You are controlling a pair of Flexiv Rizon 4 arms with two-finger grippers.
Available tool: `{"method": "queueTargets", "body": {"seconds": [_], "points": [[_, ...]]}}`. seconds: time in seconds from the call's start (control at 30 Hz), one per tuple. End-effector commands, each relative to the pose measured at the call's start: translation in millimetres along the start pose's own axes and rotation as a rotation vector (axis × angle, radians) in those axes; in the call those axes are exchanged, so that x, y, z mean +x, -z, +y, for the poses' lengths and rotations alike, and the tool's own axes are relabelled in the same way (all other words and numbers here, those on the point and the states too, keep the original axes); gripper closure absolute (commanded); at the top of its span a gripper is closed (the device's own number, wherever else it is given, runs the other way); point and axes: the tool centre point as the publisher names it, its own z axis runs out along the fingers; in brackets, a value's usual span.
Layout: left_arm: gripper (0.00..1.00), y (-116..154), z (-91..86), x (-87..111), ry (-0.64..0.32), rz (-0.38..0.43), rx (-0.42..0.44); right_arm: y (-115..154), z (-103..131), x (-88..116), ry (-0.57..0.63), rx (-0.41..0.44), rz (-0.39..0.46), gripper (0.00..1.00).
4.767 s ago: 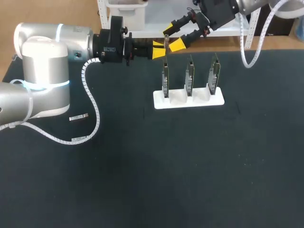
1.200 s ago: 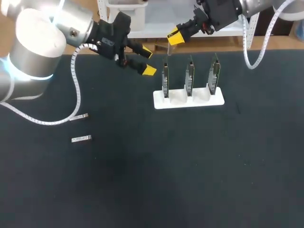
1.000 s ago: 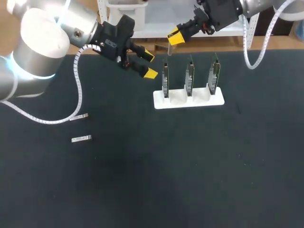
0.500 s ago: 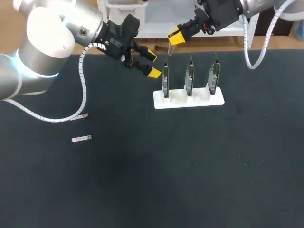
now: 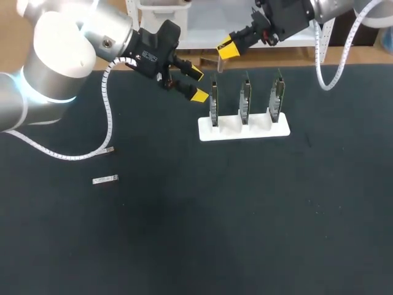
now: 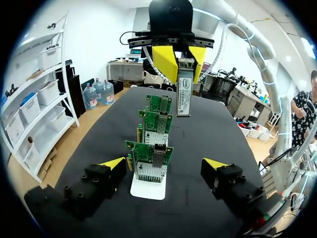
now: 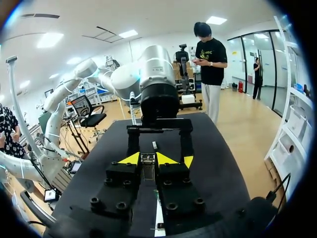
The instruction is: Pick up the optical module with the left hand, and insert it into the network port with the right hand.
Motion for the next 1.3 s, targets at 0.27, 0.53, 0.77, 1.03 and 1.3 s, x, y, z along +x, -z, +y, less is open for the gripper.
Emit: {"method": "queueTargets", "body": {"seconds": [0.27,0.53,0.77,1.03,1.3], "points": [[0.0,0.6,-1.1,-0.3,0.001,0.003,-0.003,-4.5,4.5,7.2,0.003,-0.001,0.027,1.0],[0.0,0.6,-1.1,-0.3,0.001,0.003,-0.003,-11.5,-0.6,11.3,0.018,-0.016,0.066,1.0],[0.0,0.6,-1.1,-0.3,0.001,0.003,-0.003,-19.9,-7.3,13.6,0.034,-0.021,0.089,1.0],[0.0,0.6,-1.1,-0.3,0.001,0.003,-0.003,-26.2,-17.2,17.3,0.036,-0.004,0.103,1.0],[0.0,0.6,-1.1,-0.3,0.001,0.003,-0.003,-27.8,-21.4,21.3,0.028,0.017,0.1,1.0]]}}
